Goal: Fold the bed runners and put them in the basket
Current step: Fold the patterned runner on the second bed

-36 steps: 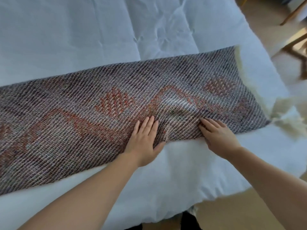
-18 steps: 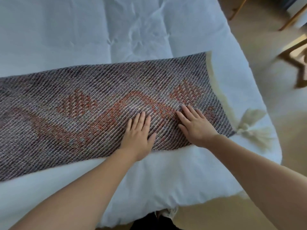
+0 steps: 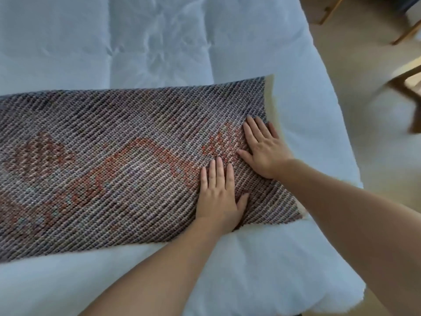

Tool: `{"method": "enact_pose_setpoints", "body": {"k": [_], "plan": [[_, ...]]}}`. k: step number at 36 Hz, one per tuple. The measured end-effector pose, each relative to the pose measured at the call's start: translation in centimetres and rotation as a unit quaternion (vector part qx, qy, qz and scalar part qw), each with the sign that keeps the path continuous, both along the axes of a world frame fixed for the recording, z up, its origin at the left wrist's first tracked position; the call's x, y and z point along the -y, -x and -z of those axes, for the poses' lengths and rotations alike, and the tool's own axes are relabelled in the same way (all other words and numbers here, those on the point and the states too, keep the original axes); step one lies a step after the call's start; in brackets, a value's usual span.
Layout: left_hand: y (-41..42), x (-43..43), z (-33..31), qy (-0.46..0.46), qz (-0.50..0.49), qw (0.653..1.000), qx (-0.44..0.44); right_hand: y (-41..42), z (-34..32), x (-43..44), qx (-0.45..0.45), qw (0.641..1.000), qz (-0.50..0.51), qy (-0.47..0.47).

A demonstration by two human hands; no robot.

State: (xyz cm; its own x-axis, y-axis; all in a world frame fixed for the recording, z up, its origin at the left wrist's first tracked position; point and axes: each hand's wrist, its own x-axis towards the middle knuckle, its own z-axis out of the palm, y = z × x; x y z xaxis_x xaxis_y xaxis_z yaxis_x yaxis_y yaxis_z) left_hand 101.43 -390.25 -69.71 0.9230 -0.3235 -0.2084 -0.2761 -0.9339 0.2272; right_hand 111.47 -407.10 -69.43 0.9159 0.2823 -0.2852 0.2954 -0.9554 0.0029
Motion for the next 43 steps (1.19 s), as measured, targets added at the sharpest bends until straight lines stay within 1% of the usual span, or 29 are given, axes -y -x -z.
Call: {"method": "enact_pose_setpoints", "body": {"k": [4, 6, 8, 11, 14, 17, 19, 20, 23, 27, 30, 35, 37, 39, 43], "plan": [[-0.2, 6.1, -0.2, 0.031, -0.042, 0.999, -0.012, -4.5, 0.6, 2.8, 0.010, 1.000, -0.021, -0.015], [-0.4, 9.7, -0.5, 0.032, -0.061, 0.997, -0.028, -6.7, 0.6, 4.1, 0.004, 0.999, -0.030, -0.025], [-0.7, 12.9, -0.9, 0.026, -0.102, 0.993, -0.054, -8.3, 0.4, 4.9, -0.006, 0.998, -0.048, -0.039], [-1.4, 16.7, -1.2, 0.012, -0.169, 0.982, -0.088, -10.5, -0.4, 5.2, 0.008, 0.994, -0.069, -0.088], [-1.9, 18.7, -1.7, 0.008, -0.207, 0.970, -0.125, -12.7, -1.5, 4.9, 0.011, 0.991, -0.045, -0.128], [-2.2, 18.8, -2.3, -0.010, -0.208, 0.966, -0.153, -15.1, -2.6, 4.4, 0.011, 0.985, 0.017, -0.174], [-2.2, 18.5, -2.9, -0.024, -0.199, 0.965, -0.171, -16.6, -3.4, 4.1, 0.029, 0.985, 0.042, -0.167], [-2.1, 18.4, -3.5, -0.027, -0.196, 0.963, -0.182, -17.1, -3.7, 3.9, 0.023, 0.986, 0.053, -0.157], [-1.9, 18.1, -5.4, -0.033, -0.209, 0.959, -0.190, -18.1, -4.5, 4.1, -0.027, 0.987, 0.072, -0.141], [-2.0, 17.1, -7.7, 0.029, -0.257, 0.939, -0.227, -18.9, -5.5, 5.5, -0.046, 0.985, 0.077, -0.150], [-1.8, 17.3, -9.7, 0.083, -0.236, 0.940, -0.232, -18.7, -6.8, 7.5, -0.046, 0.981, 0.103, -0.155], [-1.3, 16.7, -13.9, 0.163, -0.235, 0.927, -0.244, -17.6, -10.5, 8.9, -0.055, 0.975, 0.112, -0.182], [-0.8, 15.7, -15.8, 0.187, -0.249, 0.921, -0.232, -17.4, -12.7, 8.4, -0.059, 0.972, 0.113, -0.196], [0.0, 14.3, -17.9, 0.210, -0.279, 0.915, -0.201, -17.3, -15.3, 7.6, -0.061, 0.969, 0.111, -0.210], [1.8, 10.9, -22.3, 0.218, -0.324, 0.912, -0.127, -17.0, -20.5, 5.5, -0.060, 0.967, 0.103, -0.226]]}}
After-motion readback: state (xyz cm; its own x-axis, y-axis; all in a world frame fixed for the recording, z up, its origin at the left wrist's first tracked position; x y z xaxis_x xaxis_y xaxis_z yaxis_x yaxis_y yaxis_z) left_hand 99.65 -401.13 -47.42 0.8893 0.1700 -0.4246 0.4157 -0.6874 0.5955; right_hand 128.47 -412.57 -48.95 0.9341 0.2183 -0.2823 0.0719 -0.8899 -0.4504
